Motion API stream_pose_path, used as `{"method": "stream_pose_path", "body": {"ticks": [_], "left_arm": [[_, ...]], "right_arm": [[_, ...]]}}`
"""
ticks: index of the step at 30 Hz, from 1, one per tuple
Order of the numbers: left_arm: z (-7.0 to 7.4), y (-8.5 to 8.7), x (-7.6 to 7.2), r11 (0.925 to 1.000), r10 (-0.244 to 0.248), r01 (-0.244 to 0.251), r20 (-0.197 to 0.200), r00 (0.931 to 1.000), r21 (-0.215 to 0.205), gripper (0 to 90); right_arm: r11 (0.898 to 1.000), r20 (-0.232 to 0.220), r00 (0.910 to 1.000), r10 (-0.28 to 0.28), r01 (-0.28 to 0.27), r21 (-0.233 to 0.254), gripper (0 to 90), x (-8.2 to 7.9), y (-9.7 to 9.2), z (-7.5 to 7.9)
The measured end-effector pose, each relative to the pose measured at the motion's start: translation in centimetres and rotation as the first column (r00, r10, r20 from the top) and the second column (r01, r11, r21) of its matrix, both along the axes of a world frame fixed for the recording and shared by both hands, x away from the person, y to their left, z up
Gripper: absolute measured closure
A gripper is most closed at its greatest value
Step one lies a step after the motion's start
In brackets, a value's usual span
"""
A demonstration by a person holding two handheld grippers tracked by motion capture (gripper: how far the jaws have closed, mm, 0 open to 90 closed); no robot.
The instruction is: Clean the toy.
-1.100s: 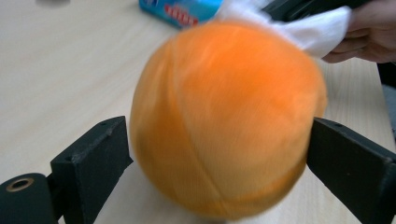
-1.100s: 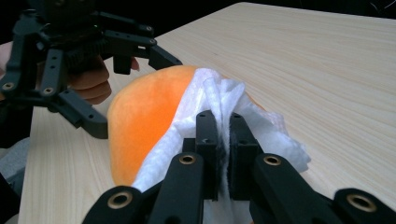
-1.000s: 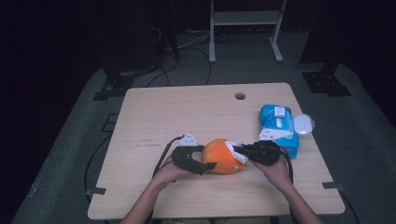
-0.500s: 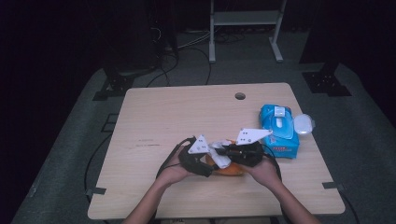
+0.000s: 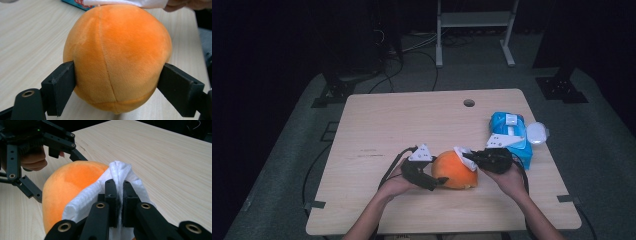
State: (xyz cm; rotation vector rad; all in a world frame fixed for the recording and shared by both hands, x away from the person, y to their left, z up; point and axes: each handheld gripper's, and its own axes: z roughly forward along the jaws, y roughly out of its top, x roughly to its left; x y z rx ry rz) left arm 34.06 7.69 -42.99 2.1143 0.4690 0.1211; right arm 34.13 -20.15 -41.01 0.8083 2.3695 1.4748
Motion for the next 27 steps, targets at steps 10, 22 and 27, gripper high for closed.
{"method": "stream_pose_path", "body": {"ticks": [10, 22, 27], "left_arm": [[0.9, -0.5, -0.3, 0.9990, -0.024, 0.021, 0.065, 0.9976, 0.038, 26.0], [0.1, -0.1, -0.7, 0.9946, -0.056, 0.045, 0.119, 0.9914, 0.094, 25.0], [-0.6, 1.0, -0.1, 0.9983, -0.021, 0.018, 0.054, 0.9983, 0.055, 19.9]], "right_arm": [[0.993, 0.063, 0.9916, 0.113, -0.111, -0.038, 84.4, -1.8, 3.0, 1.8], [0.996, 0.052, 0.9953, 0.081, -0.079, -0.052, 84.5, -0.2, 3.3, 1.9], [0.999, -0.004, 1.0000, 0.003, -0.003, -0.033, 84.5, 0.3, 0.5, 0.2]]}}
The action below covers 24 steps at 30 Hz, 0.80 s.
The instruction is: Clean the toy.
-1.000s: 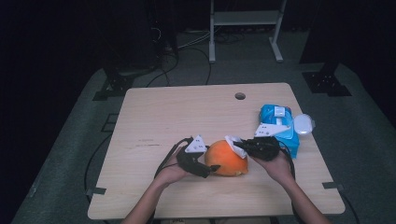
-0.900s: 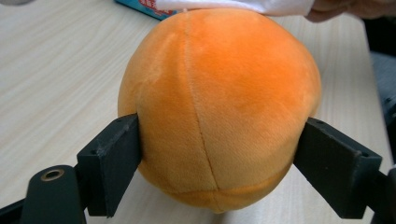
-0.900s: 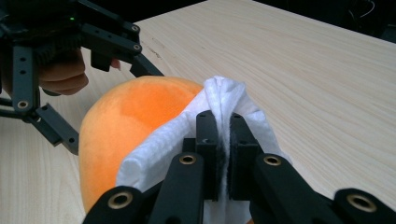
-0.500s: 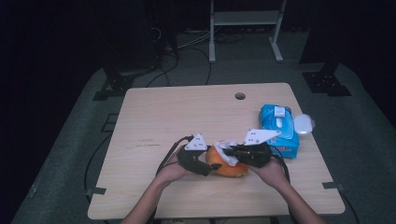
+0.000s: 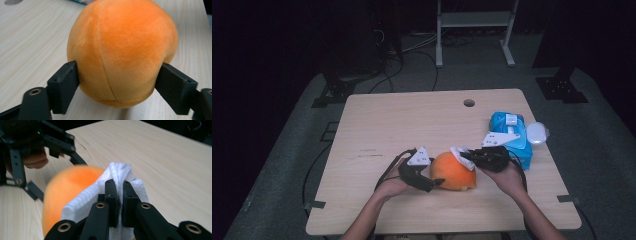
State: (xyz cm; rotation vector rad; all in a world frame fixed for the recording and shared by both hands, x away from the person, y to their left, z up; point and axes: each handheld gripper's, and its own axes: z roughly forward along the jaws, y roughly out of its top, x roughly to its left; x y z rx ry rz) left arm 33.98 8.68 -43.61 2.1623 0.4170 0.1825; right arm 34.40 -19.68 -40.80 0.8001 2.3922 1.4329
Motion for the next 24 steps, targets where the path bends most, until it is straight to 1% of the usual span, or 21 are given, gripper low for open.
{"method": "stream_pose_path", "body": {"ticks": [1, 2, 3, 4, 6, 8, 9, 10, 11, 12, 16, 18, 21, 23, 24], "left_arm": [[-0.1, 0.2, 0.2, 0.9998, -0.002, 0.001, -0.032, 0.9995, -0.022, 18.6], [-0.2, 0.3, 0.3, 0.9992, -0.007, 0.005, -0.071, 0.9974, -0.040, 16.1], [-0.3, 0.4, 0.5, 0.9985, -0.009, 0.004, -0.097, 0.9952, -0.055, 14.2], [-0.3, 0.5, 0.6, 0.9972, -0.012, 0.004, -0.112, 0.9937, -0.074, 13.2], [-0.2, 0.8, 0.7, 0.9913, -0.017, -0.001, -0.139, 0.9902, -0.131, 12.1], [0.2, 1.0, 0.8, 0.9846, -0.014, -0.012, -0.148, 0.9889, -0.174, 12.4], [0.3, 1.0, 0.9, 0.9848, -0.006, -0.018, -0.141, 0.9900, -0.173, 12.9], [0.3, 0.8, 0.9, 0.9874, 0.000, -0.022, -0.136, 0.9908, -0.157, 13.7], [0.3, 0.7, 0.9, 0.9899, -0.007, -0.012, -0.133, 0.9910, -0.141, 14.5], [0.3, 0.5, 0.8, 0.9908, -0.015, -0.003, -0.125, 0.9921, -0.136, 17.8], [0.5, 0.1, 0.5, 0.9937, -0.005, -0.007, -0.104, 0.9945, -0.112, 21.8], [0.7, 0.0, 0.3, 0.9955, -0.011, 0.002, -0.091, 0.9958, -0.095, 23.1], [0.9, -0.4, 0.0, 0.9970, -0.028, 0.024, -0.052, 0.9983, -0.074, 25.4], [1.0, -0.7, -0.2, 0.9977, -0.044, 0.043, -0.028, 0.9987, -0.053, 26.4], [1.1, -0.8, -0.3, 0.9981, -0.052, 0.052, -0.011, 0.9986, -0.035, 26.5]], "right_arm": [[1.000, -0.006, 1.0000, -0.001, 0.001, 0.006, 84.5, -0.1, -0.1, -0.3], [1.000, -0.007, 1.0000, -0.003, 0.003, 0.012, 84.5, -0.3, -0.2, -0.5], [1.000, -0.005, 1.0000, -0.004, 0.005, 0.014, 84.5, -0.4, -0.2, -0.5], [1.000, -0.006, 1.0000, -0.006, 0.006, 0.015, 84.5, -0.4, -0.2, -0.6], [1.000, -0.003, 1.0000, -0.006, 0.006, 0.016, 84.5, -0.5, -0.2, -0.6], [1.000, -0.001, 1.0000, 0.003, -0.003, 0.017, 84.4, -0.6, -0.1, -0.7], [1.000, -0.001, 1.0000, 0.005, -0.005, 0.014, 84.4, -0.6, -0.1, -0.7], [1.000, -0.002, 1.0000, 0.010, -0.010, 0.012, 84.4, -0.7, 0.0, -0.7], [1.000, -0.002, 0.9999, 0.010, -0.010, 0.009, 84.4, -0.7, 0.1, -0.7], [1.000, -0.001, 0.9999, 0.012, -0.012, 0.006, 84.4, -0.7, 0.1, -0.7], [1.000, -0.006, 0.9999, 0.011, -0.011, 0.005, 84.3, -0.7, 0.2, -0.5], [1.000, 0.000, 0.9999, 0.015, -0.015, 0.002, 84.4, -0.8, 0.4, -0.2], [0.999, 0.019, 0.9991, 0.038, -0.038, -0.005, 84.4, -1.3, 1.4, 0.4], [0.998, 0.030, 0.9976, 0.063, -0.063, -0.006, 84.4, -1.5, 2.4, 0.8], [0.997, 0.034, 0.9963, 0.079, -0.078, -0.009, 84.4, -1.5, 2.9, 0.9]]}}
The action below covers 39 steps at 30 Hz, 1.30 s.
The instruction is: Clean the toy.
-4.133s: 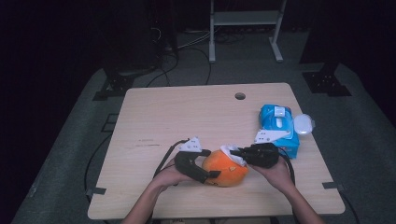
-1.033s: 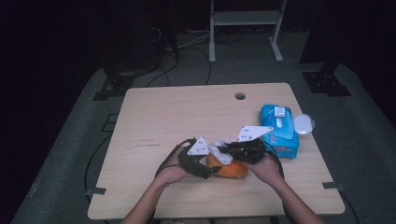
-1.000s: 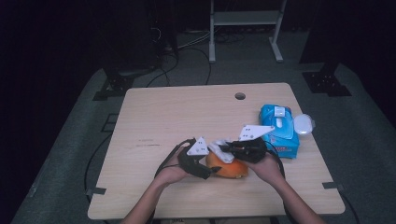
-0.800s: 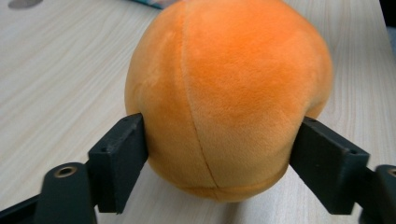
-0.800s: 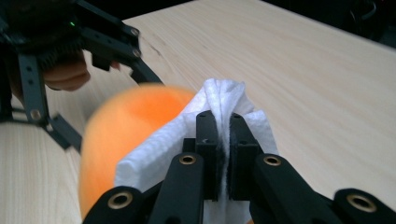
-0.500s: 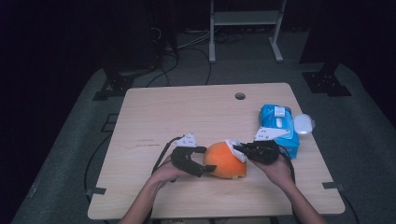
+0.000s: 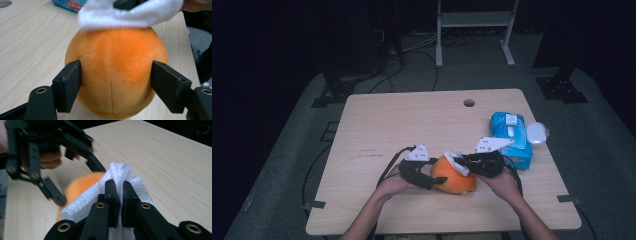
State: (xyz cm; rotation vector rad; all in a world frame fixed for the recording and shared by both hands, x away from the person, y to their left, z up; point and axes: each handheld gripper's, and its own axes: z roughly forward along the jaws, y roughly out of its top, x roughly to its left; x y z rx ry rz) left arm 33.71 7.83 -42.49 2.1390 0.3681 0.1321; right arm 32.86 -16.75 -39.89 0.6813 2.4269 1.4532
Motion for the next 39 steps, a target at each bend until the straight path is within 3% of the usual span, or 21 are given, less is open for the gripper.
{"method": "stream_pose_path", "body": {"ticks": [4, 6, 17, 19, 23, 27, 31, 39], "left_arm": [[0.0, -0.1, -0.4, 0.9990, -0.019, 0.017, 0.041, 0.9990, 0.042, 26.7], [-0.2, 0.1, -0.4, 0.9993, -0.016, 0.015, 0.036, 0.9992, 0.033, 27.2], [-1.1, 1.3, -0.1, 0.9998, -0.001, 0.001, 0.006, 1.0000, 0.018, 26.0], [-0.7, 1.3, -0.1, 1.0000, 0.004, -0.004, -0.009, 0.9999, 0.002, 20.8], [0.3, 0.9, -0.2, 0.9968, 0.010, -0.011, -0.011, 0.9999, -0.080, 16.4], [0.3, -0.1, -0.1, 0.9989, 0.000, 0.001, 0.012, 0.9999, -0.047, 16.5], [-0.4, 0.3, 0.0, 0.9988, 0.026, -0.026, -0.012, 0.9996, -0.040, 17.3], [-1.5, 1.8, 0.3, 0.9963, 0.056, -0.059, -0.051, 0.9971, -0.063, 22.6]], "right_arm": [[0.998, 0.016, 0.9983, 0.057, -0.056, -0.019, 84.4, -0.3, 1.9, 0.2], [0.998, 0.013, 0.9980, 0.062, -0.061, -0.027, 84.4, -0.3, 2.0, 0.2], [0.999, -0.033, 0.9985, -0.043, 0.042, -0.011, 84.4, 0.1, -2.3, -1.0], [0.999, -0.030, 0.9984, -0.047, 0.047, -0.016, 84.4, -0.1, -2.3, -1.1], [0.999, -0.023, 0.9991, -0.036, 0.036, -0.005, 84.3, -0.2, -1.6, -1.1], [1.000, -0.004, 1.0000, -0.004, 0.004, -0.004, 84.4, -0.5, -0.4, -0.6], [1.000, 0.007, 0.9998, 0.018, -0.018, -0.001, 84.4, -0.9, 0.4, -0.6], [0.997, -0.033, 0.9976, -0.062, 0.063, 0.043, 84.3, -0.6, -2.6, -2.0]]}}
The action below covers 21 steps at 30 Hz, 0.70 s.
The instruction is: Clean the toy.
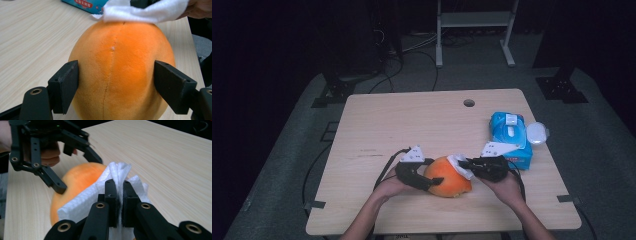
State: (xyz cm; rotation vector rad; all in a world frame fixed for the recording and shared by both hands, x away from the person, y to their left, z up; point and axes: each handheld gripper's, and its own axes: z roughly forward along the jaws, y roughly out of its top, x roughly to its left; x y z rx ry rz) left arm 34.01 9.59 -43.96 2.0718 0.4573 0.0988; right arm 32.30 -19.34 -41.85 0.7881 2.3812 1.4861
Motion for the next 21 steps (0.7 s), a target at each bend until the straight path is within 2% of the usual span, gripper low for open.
{"method": "stream_pose_path", "body": {"ticks": [5, 8, 13, 16, 21], "left_arm": [[-0.2, 0.4, 0.0, 1.0000, 0.004, -0.004, -0.011, 0.9999, -0.003, 22.6], [-0.4, 0.6, 0.1, 0.9999, 0.006, -0.006, -0.014, 0.9999, -0.009, 22.7], [-0.6, 0.5, 0.3, 0.9997, 0.013, -0.013, -0.022, 0.9997, -0.018, 23.7], [-0.5, 0.6, 0.4, 0.9998, 0.016, -0.016, -0.023, 0.9996, -0.014, 24.0], [-0.7, 0.9, 0.4, 0.9992, 0.027, -0.028, -0.034, 0.9991, -0.028, 24.8]], "right_arm": [[1.000, -0.041, 0.9988, -0.026, 0.027, 0.013, 84.3, -0.6, -1.4, -1.1], [1.000, -0.046, 0.9988, -0.014, 0.015, 0.015, 84.3, -1.0, -1.4, -1.1], [0.999, -0.028, 0.9991, 0.031, -0.030, 0.034, 84.3, -1.5, -0.5, -0.3], [0.999, -0.004, 0.9991, 0.041, -0.041, 0.021, 84.3, -1.2, 0.4, 0.3], [1.000, -0.002, 1.0000, 0.006, -0.006, -0.011, 84.3, -0.1, 0.1, 0.0]]}}
